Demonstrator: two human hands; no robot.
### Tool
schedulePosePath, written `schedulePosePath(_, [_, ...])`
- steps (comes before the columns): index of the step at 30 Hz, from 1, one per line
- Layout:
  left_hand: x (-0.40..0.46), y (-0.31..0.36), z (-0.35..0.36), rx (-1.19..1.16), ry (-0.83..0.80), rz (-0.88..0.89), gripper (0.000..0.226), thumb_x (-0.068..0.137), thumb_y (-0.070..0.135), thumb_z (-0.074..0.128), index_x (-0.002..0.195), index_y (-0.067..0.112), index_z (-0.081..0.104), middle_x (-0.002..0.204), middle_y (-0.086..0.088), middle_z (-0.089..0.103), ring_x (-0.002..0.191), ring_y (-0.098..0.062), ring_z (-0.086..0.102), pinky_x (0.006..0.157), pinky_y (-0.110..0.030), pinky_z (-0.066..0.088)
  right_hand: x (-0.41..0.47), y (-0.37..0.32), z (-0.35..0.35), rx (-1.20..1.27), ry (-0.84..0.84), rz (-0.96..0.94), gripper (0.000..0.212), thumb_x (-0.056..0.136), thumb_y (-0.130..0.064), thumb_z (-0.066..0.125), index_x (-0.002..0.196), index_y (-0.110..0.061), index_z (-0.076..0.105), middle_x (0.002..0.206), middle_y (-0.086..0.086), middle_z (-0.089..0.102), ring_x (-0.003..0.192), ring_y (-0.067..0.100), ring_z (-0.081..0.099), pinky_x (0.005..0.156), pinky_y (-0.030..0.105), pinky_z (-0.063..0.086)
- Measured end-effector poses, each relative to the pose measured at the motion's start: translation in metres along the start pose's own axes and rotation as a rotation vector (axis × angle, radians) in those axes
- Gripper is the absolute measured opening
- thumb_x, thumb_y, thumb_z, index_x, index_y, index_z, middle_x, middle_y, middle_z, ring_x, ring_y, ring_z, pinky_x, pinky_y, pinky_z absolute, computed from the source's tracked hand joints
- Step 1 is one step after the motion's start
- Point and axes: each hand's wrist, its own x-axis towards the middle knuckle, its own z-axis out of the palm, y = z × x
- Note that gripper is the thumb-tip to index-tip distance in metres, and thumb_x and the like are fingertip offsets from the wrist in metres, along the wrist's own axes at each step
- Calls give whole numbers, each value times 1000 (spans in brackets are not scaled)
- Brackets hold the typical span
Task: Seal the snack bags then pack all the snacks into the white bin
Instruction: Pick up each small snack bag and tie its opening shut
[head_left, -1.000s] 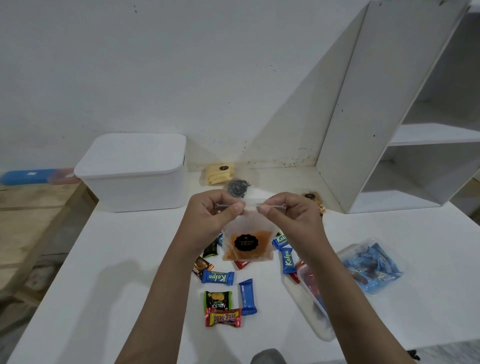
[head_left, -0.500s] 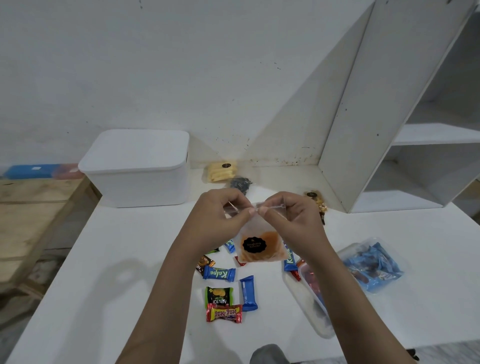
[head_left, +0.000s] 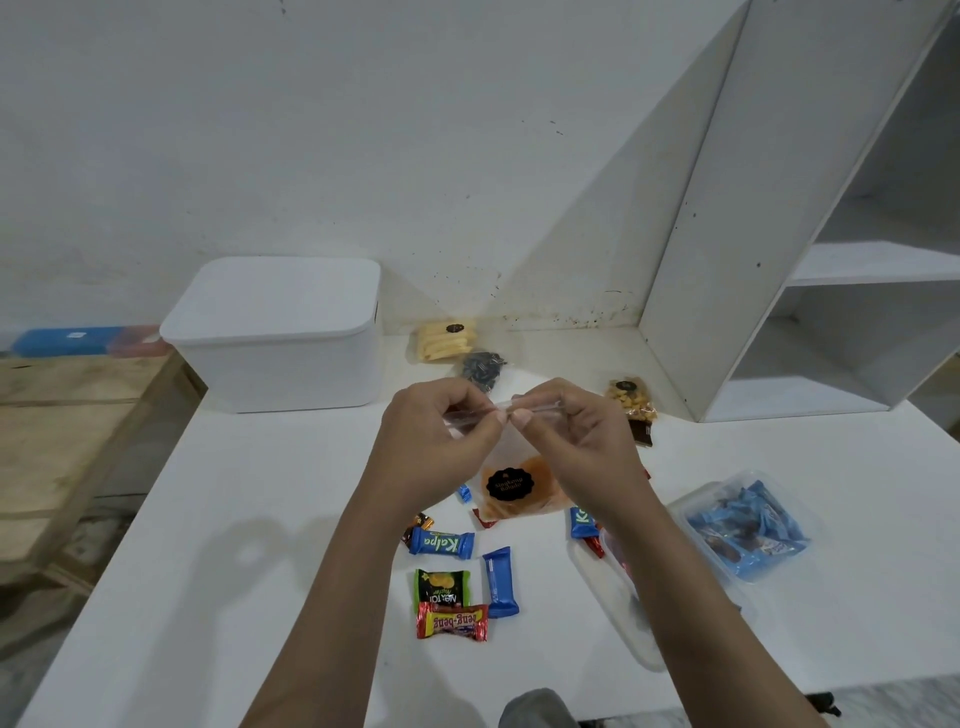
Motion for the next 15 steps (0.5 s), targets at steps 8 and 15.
schedulePosePath(8, [0, -6, -8, -55, -23, -5, 15, 82, 17, 69, 68, 21, 66, 65, 10, 64, 66, 4, 58, 61, -4, 42, 1, -1, 3, 65, -18, 52, 5, 86, -19, 68, 88, -17, 72, 88, 3, 73, 92, 22, 67, 84, 50, 55])
schedulePosePath(15, [3, -8, -11, -59, -43, -15, 11, 82, 14, 69, 71, 16, 69, 67, 7, 66, 67, 4, 58, 62, -4, 43, 2, -3, 5, 129, 49, 70, 8, 85, -13, 68, 79, -18, 70, 88, 17, 70, 89, 38, 63, 79, 51, 53])
